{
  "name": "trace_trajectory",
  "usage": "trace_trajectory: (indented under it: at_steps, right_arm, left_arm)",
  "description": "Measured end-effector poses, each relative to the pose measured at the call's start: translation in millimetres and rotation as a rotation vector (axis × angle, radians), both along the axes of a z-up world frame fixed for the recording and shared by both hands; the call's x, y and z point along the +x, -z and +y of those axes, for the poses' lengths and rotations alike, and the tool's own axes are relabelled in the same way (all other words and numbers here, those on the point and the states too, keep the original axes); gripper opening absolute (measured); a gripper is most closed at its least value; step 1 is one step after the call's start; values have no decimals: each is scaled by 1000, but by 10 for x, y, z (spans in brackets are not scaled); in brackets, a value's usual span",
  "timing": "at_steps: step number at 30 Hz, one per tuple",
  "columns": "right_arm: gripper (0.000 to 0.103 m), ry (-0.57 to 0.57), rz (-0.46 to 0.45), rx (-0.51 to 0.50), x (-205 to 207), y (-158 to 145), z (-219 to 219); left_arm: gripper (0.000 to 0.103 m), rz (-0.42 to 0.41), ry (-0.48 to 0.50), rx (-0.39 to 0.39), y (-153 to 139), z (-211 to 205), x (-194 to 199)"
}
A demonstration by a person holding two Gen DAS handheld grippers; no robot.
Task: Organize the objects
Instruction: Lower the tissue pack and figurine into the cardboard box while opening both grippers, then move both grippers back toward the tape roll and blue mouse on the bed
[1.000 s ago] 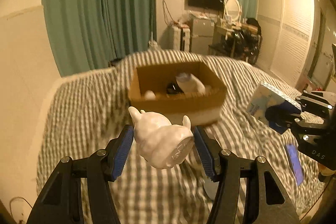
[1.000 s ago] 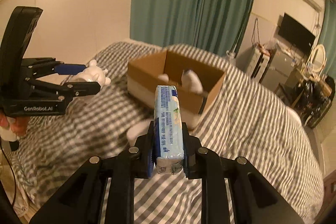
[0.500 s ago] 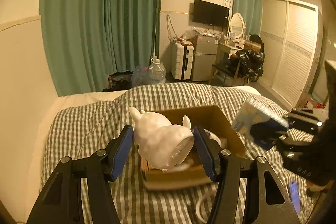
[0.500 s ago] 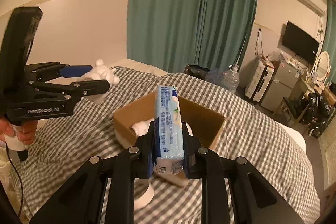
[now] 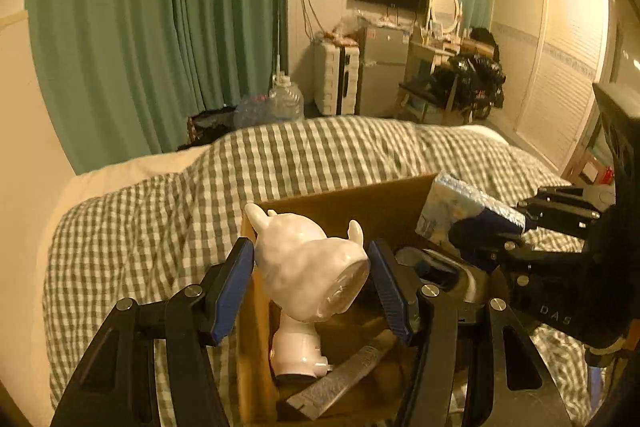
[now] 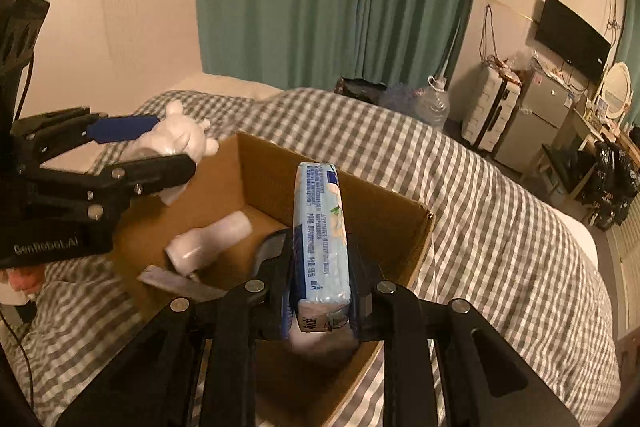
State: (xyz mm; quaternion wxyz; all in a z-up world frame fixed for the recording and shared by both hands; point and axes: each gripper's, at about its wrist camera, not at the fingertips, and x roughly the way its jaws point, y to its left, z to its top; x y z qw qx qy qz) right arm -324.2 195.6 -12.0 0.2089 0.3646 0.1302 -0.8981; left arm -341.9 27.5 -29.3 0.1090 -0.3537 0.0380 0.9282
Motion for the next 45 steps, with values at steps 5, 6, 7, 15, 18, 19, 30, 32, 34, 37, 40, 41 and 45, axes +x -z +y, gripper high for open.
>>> trace_trajectory:
  at_steps: [5, 6, 7, 15, 18, 19, 30, 32, 34, 37, 40, 41, 45]
  right_arm:
    - [20, 8, -23, 0, -177, 168, 24]
    - [20, 6, -27, -1, -205, 187, 19]
    - [20, 5, -29, -1, -228, 207, 10]
    - [20, 14, -42, -21, -397, 276, 58]
    - [20, 17, -44, -28, -381, 274, 85]
    - [22, 17, -42, -27, -366, 269, 86]
    - [63, 63, 2, -53, -236, 3, 181]
    - [71, 70, 22, -55, -162, -103, 201]
    - [73, 74, 37, -63, -70, -209, 217]
    - [84, 80, 57, -71, 101, -396, 236]
    - [88, 85, 93, -65, 294, -587, 271]
    - [89, 86, 103, -61, 362, -643, 265]
    - [91, 75, 141, -44, 654, -870, 298]
  left_arm:
    - [61, -29, 2, -11, 189, 67, -177]
    - [61, -35, 4, -10, 215, 74, -193]
    - [61, -39, 6, -11, 247, 103, -189]
    - [61, -51, 25, -23, 396, 196, -196]
    - [61, -48, 33, -28, 423, 200, -162]
    - [61, -46, 33, -28, 418, 200, -150]
    - [83, -17, 20, -7, 218, 87, 53]
    - [87, -9, 16, 0, 143, 49, 129]
    - [90, 13, 9, 1, 34, -3, 236]
    - [94, 42, 4, -10, -141, -29, 410]
    - [99, 78, -11, -21, -346, -38, 603]
    - [100, 88, -15, -23, -404, -64, 662]
    - [101, 112, -36, -14, -642, -143, 949]
